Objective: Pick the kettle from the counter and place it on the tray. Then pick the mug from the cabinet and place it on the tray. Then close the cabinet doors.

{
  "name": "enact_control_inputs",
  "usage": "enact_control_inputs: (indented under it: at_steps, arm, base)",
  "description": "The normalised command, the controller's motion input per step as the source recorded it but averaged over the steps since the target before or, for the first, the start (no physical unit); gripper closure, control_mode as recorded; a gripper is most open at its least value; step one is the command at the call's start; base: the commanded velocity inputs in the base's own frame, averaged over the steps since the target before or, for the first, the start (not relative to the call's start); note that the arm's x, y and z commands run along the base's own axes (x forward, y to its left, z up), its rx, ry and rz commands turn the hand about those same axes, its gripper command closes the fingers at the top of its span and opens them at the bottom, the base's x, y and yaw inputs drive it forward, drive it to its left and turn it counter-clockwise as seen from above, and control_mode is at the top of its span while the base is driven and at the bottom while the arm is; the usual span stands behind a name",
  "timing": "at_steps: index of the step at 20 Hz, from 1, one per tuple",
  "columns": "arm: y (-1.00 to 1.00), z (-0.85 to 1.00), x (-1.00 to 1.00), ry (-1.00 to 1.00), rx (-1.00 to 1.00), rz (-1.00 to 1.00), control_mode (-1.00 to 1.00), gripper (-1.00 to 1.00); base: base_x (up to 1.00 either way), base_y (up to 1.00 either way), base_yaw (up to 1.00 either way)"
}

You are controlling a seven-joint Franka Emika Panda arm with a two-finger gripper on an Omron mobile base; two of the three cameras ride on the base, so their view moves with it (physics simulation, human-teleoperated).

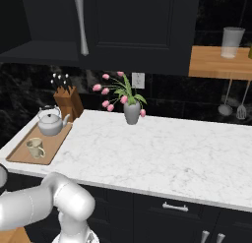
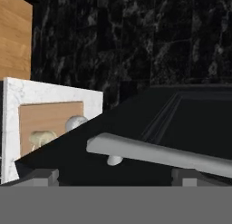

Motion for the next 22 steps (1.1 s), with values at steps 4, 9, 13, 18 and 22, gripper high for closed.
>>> enact_control_inputs:
  at_steps: [4,9,13,18,22]
  arm:
    - [-0.72,-0.09,0.43,0.00,0.00,-0.17,-1.00,-1.00]
    - [-0.68,-0.11,0.52,-0.03,0.00,-0.15,-1.00,-1.00]
    - [-0.69,-0.18,0.53,-0.12,0.00,-0.13,-1.00,-1.00]
    - [-0.68,-0.22,0.62,-0.11,0.00,-0.12,-1.00,-1.00]
    - [-0.64,-0.23,0.73,-0.07,0.00,-0.07,-1.00,-1.00]
  base:
    - [0.00,0.00,0.00]
    - [0.00,0.00,0.00]
    - [0.00,0.00,0.00]
    - [0.00,0.00,0.00]
    - [0.00,0.00,0.00]
